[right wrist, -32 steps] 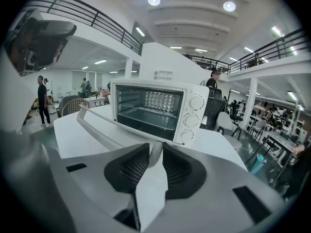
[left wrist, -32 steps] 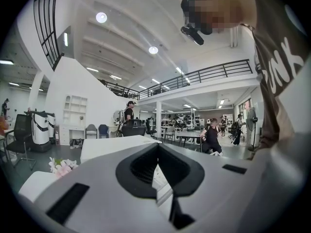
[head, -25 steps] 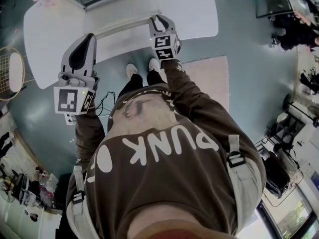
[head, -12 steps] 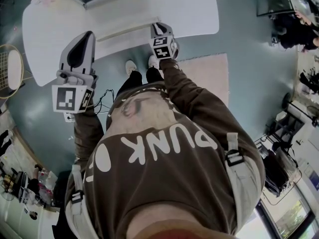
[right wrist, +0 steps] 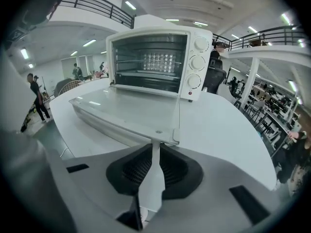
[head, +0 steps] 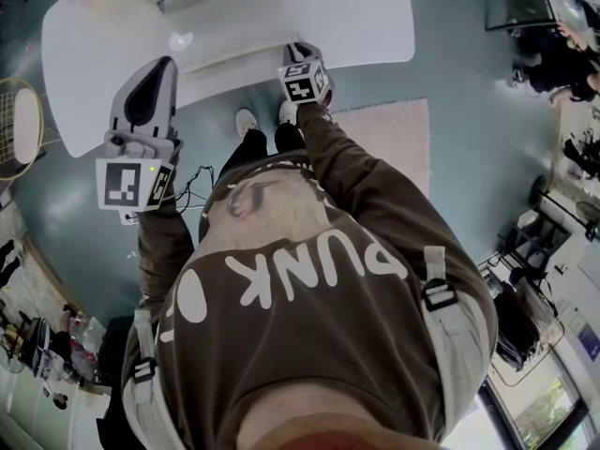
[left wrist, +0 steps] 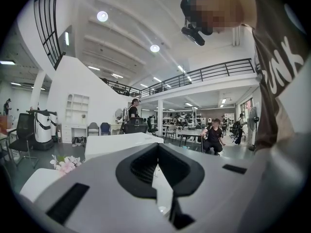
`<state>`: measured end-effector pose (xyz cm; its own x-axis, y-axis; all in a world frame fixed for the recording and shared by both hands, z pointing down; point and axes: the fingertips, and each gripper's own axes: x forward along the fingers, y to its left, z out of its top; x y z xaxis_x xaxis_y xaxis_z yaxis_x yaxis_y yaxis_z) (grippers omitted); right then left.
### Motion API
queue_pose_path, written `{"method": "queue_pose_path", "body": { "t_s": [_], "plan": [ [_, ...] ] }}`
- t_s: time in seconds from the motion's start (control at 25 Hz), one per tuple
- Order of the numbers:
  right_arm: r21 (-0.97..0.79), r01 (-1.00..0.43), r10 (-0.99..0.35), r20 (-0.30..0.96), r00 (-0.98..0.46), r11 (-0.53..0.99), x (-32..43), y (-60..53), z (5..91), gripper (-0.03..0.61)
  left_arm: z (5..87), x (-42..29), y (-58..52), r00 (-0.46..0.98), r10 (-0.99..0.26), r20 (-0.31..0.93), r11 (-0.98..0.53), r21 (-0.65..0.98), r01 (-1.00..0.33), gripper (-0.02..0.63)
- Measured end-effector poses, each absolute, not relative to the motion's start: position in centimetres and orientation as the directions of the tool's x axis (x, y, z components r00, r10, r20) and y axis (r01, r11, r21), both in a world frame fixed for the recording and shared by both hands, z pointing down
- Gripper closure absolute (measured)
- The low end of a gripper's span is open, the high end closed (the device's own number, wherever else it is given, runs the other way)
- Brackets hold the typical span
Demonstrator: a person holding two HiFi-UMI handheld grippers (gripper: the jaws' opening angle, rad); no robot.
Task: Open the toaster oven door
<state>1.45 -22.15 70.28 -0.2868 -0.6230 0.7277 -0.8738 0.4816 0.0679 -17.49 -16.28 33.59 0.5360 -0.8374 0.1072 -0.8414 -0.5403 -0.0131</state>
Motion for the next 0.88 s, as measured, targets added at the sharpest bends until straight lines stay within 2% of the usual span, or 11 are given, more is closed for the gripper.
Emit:
{"method": "queue_pose_path", "body": {
  "t_s": [0.2,0.32,0.56,0.68,0.88],
  "plan": [
    [0.09,-0.86,-0.623,0.727,-0.288,0.502,1.3,-22.1,70.5,0.521,33.9,-17.7,-16.3,0.535,-0.838,0.108,-0.54,-0.012,-0.842,0.611],
    [0.111,-0.857,-0.625,0.731,-0.273,0.504,1.8,-22.1,70.9,0.555,34.0,-17.7,-16.4,0.535,-0.838,0.106,-0.539,-0.011,-0.842,0.611],
    [0.119,-0.848,-0.636,0.716,-0.287,0.516,3.2,-21.1,69.9,0.558,34.4,-18.2,-16.8,0.527,-0.843,0.109,-0.531,-0.007,-0.847,0.611],
    [0.113,-0.842,-0.681,0.649,-0.339,0.527,3.5,-20.7,66.3,0.566,34.5,-18.4,-17.1,0.522,-0.846,0.108,-0.526,-0.008,-0.85,0.611],
    [0.092,-0.799,-0.742,0.445,-0.501,0.594,1.7,-21.0,55.6,0.566,33.5,-18.3,-17.2,0.519,-0.851,0.084,-0.522,-0.023,-0.853,0.611]
  ]
}}
